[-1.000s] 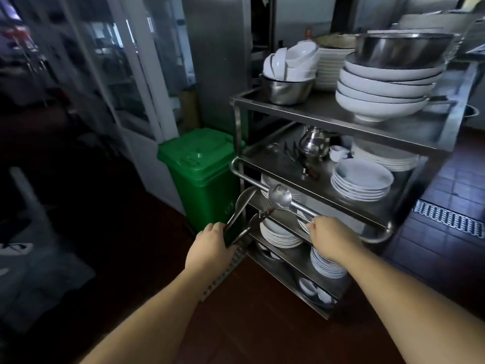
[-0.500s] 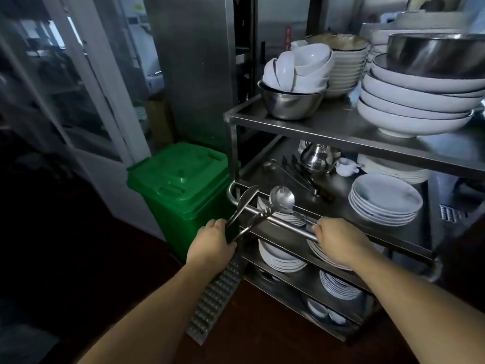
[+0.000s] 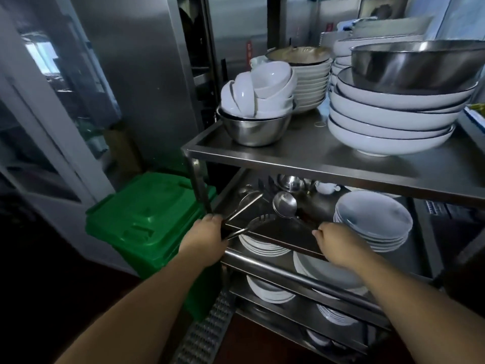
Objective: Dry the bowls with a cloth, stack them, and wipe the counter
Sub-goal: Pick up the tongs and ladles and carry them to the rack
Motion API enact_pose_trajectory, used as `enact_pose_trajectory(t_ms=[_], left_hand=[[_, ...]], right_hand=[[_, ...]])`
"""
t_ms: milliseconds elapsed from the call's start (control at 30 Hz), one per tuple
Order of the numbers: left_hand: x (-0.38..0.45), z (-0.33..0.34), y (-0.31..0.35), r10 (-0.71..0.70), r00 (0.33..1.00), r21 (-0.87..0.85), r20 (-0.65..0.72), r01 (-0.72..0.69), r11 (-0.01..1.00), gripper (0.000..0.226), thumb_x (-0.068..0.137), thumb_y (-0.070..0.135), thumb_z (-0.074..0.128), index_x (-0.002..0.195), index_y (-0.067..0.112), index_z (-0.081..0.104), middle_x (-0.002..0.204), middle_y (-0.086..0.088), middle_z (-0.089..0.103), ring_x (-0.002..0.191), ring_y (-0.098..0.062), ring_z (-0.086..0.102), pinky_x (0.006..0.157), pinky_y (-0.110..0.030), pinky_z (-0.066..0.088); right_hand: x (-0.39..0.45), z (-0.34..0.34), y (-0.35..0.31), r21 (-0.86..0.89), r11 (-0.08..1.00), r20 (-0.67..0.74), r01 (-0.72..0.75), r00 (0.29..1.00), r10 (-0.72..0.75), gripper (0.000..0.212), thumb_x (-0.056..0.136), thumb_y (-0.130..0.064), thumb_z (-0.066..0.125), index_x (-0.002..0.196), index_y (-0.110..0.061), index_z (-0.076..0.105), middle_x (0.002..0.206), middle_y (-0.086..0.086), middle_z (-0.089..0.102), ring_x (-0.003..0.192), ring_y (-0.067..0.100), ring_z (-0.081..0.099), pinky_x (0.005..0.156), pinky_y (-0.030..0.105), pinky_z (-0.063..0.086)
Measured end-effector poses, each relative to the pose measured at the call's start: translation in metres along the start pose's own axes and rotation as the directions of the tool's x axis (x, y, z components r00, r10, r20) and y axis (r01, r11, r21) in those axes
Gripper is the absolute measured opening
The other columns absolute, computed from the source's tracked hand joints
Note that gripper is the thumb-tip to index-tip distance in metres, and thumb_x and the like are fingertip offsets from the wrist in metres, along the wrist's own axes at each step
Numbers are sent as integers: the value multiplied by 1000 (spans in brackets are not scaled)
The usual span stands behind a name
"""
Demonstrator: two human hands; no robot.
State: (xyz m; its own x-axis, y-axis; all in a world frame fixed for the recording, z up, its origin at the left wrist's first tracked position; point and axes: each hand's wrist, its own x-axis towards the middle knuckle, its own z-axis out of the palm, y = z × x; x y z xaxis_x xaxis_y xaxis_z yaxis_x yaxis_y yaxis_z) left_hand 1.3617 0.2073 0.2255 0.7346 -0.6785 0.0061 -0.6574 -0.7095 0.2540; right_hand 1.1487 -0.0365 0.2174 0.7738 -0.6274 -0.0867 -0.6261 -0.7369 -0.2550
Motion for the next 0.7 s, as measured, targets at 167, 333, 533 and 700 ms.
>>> enact_pose_trajectory(t_ms=[167,333,533,700], left_hand=[[44,9,20,84,994,83,70,-89,993,53,86,34,70,137,24,57,130,-2,60,121,-29,59,100,-46,55],[86,23,29,185,974,168,133,-207,964,46,87,36,67,131,25,59,130,-2,60,122,-31,60,99,-45,55],[140,40,29,315,927,219,201,-356,908,43,88,33,66,130,25,59,135,-3,60,125,-31,58,100,-44,54],[180,50,28,373,887,225,273,-436,872,41,90,28,66,130,23,60,139,-5,60,130,-30,57,103,-43,53]], right_hand=[[16,2,28,25,999,-4,-42,999,42,36,112,-39,40,86,-20,55,80,2,59,80,26,65,72,39,52],[31,9,51,54,995,-33,-82,996,84,38,112,-39,42,76,-28,50,69,-7,53,67,12,56,60,29,40],[40,21,62,146,985,-93,-89,990,103,27,111,-33,50,91,-22,65,92,5,74,71,9,54,68,23,37],[53,25,58,180,970,-18,-164,985,170,22,111,-32,50,102,-23,68,91,-6,65,71,-2,54,61,10,33]])
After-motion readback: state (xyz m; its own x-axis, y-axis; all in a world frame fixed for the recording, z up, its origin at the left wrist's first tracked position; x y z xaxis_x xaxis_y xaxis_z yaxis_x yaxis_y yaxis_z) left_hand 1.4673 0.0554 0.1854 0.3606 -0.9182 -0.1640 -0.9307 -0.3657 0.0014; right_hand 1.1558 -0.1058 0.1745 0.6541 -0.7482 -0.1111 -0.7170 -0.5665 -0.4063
